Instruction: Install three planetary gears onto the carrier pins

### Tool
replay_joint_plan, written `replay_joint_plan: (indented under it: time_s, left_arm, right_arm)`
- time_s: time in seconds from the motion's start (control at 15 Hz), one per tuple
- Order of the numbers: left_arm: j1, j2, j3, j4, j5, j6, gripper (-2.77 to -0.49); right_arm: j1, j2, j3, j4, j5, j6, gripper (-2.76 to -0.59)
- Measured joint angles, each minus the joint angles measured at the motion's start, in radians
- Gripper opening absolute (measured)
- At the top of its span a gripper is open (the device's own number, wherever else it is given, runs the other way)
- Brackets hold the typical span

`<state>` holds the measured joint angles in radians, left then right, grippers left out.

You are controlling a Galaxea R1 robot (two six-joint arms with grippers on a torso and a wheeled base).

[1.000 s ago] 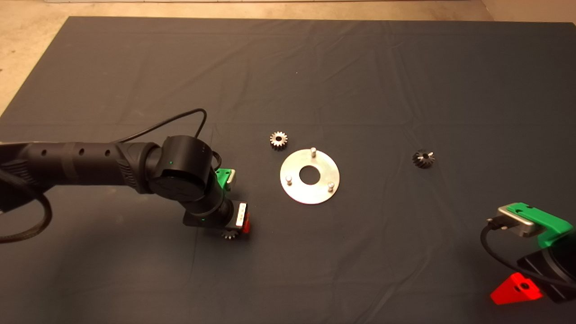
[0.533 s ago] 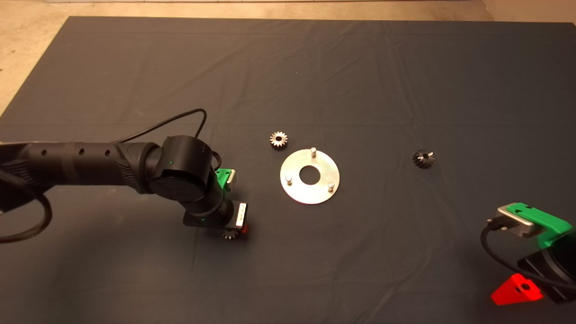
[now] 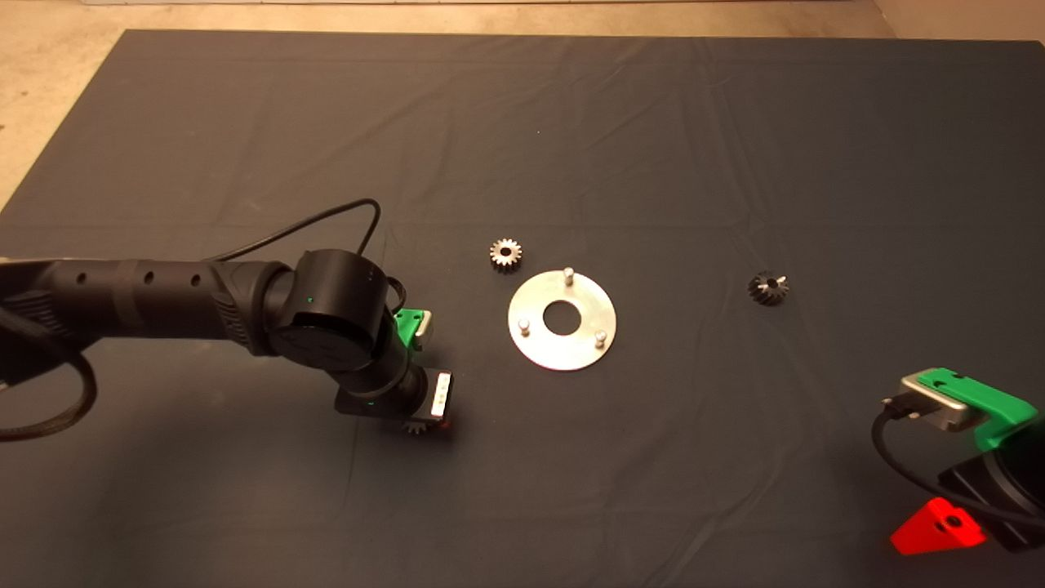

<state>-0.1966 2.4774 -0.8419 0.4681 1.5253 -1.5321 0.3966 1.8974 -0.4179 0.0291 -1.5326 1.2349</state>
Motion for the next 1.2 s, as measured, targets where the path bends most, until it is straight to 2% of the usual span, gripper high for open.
replay_joint_plan:
  time_s: [0.07, 0.27, 0.33, 0.47, 0.6, 0.73, 0.87, 1.2]
  left_arm:
    - [0.0, 0.0, 0.0, 0.0, 0.0, 0.0, -1.57]
    - [0.0, 0.013, 0.0, 0.0, 0.0, 0.0, -1.62]
    - [0.0, 0.016, 0.0, 0.0, 0.0, 0.0, -1.74]
    - [0.0, 0.019, 0.0, 0.0, 0.0, 0.0, -1.76]
    - [0.0, 0.019, 0.0, 0.0, 0.001, 0.0, -1.91]
    - [0.0, 0.019, 0.0, 0.0, 0.0, 0.0, -1.91]
    - [0.0, 0.019, 0.0, 0.0, 0.002, 0.0, -2.04]
    - [0.009, 0.019, 0.0, 0.004, 0.006, 0.0, -2.21]
  right_arm:
    - [0.0, 0.0, 0.0, 0.001, 0.0, 0.0, -0.61]
    - [0.0, 0.0, 0.0, 0.001, 0.0, 0.0, -0.61]
    - [0.0, 0.0, 0.0, 0.001, 0.0, 0.0, -0.61]
    - [0.0, 0.0, 0.0, 0.002, 0.0, 0.0, -0.61]
    - [0.0, 0.0, 0.0, 0.002, 0.0, 0.0, -0.61]
    - [0.0, 0.0, 0.0, 0.002, 0.0, 0.0, -0.61]
    - [0.0, 0.0, 0.0, 0.002, 0.0, 0.0, -0.61]
    - [0.001, 0.0, 0.0, 0.002, 0.0, 0.0, -0.61]
